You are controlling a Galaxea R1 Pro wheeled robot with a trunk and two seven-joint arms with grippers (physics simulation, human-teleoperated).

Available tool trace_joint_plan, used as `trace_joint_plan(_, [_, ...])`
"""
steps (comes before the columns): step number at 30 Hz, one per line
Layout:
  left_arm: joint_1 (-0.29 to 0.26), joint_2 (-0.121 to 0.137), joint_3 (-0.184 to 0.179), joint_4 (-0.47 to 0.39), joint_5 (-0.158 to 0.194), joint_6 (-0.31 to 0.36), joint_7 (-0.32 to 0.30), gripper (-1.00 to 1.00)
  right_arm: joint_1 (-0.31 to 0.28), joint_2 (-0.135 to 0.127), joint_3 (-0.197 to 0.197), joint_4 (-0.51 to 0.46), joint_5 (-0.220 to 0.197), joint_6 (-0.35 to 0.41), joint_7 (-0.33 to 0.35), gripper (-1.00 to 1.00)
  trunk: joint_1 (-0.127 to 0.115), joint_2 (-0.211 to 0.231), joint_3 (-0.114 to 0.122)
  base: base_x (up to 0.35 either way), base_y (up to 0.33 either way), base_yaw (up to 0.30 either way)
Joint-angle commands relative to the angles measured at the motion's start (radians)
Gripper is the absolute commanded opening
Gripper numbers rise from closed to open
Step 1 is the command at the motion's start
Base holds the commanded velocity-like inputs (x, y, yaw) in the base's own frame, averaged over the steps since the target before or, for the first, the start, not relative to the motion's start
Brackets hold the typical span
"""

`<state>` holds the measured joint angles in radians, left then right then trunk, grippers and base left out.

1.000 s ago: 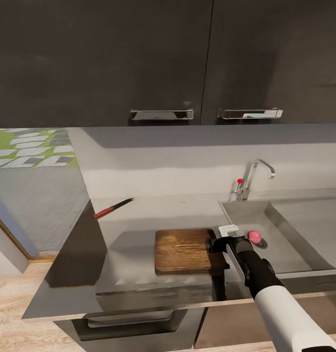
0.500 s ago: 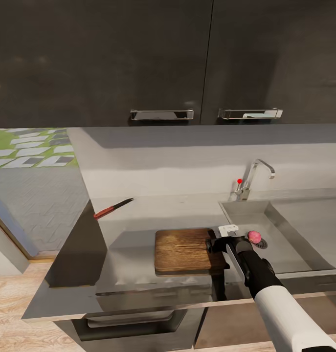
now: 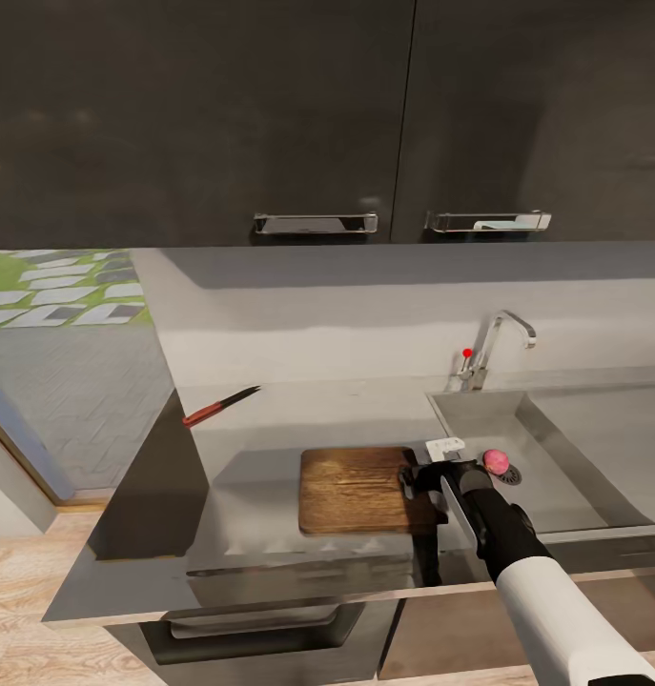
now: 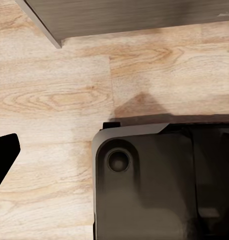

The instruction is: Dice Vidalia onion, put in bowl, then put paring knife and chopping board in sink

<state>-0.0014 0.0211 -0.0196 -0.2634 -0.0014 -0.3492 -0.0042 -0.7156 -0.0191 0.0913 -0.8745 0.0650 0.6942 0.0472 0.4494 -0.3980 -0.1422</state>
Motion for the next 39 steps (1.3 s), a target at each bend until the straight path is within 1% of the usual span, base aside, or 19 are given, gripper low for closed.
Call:
trace_joint_plan(1, [0.0, 0.0, -0.002, -0.001, 0.0, -0.002, 0.0, 1.0, -0.001, -0.001, 0.002, -0.001, 0.007, 0.005, 0.005, 1.0, 0.001, -0.002, -0.002, 0.0, 0.0, 0.0])
trace_joint_plan(20, [0.0, 0.0, -0.002, -0.001, 0.0, -0.002, 0.0, 1.0, -0.001, -0.001, 0.002, -0.001, 0.006, 0.006, 0.005, 1.0, 0.001, -0.002, -0.001, 0.0, 0.0, 0.0])
trace_joint_plan(39, [0.0, 0.0, -0.002, -0.001, 0.0, -0.002, 0.0, 1.0, -0.001, -0.001, 0.002, -0.002, 0.006, 0.006, 0.005, 1.0, 0.001, -0.002, 0.027, 0.0, 0.0, 0.0])
